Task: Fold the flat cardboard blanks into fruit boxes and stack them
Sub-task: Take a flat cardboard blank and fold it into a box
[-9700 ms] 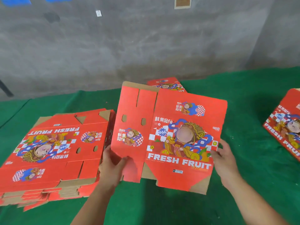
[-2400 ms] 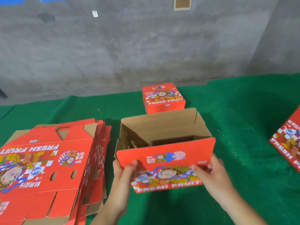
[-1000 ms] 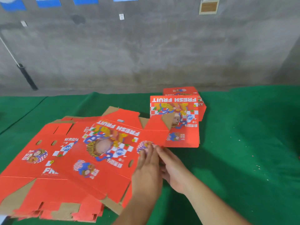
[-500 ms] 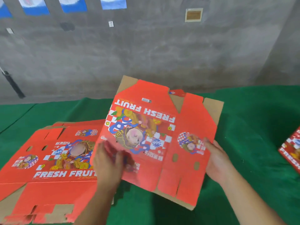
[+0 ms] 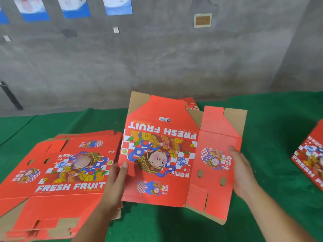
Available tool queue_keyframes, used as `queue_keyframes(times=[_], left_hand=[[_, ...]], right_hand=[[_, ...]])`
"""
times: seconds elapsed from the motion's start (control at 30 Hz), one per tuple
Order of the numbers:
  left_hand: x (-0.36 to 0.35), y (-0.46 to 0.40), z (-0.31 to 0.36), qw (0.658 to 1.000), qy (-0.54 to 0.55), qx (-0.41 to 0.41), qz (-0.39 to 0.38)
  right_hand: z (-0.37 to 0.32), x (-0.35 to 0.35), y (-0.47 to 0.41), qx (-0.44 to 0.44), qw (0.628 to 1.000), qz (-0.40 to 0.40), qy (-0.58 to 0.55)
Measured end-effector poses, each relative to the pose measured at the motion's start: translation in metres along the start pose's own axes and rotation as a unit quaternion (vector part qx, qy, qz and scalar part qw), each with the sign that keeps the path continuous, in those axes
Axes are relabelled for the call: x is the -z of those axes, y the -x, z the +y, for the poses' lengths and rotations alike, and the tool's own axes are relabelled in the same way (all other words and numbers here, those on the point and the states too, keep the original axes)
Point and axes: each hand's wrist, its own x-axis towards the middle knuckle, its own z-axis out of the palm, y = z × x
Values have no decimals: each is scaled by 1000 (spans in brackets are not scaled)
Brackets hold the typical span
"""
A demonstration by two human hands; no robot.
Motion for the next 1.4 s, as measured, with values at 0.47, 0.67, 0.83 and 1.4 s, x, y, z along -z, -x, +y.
queue_keyframes(times=[0.47, 0.67, 0.83, 1.4], left_hand=[[-6, -3, 14, 996, 83, -13, 40], [-20, 1, 9, 997, 26, -57, -50], [-70, 15, 14, 986, -57, -106, -112], [-84, 6, 11, 966, -210, -59, -140]], right_hand=[[-5, 12, 3, 3, 999, -39, -36], [-5, -4, 8, 11, 992, -124, 34], [3, -53, 26, 38, 974, -165, 152], [-43, -22, 52, 37, 810, -358, 462]])
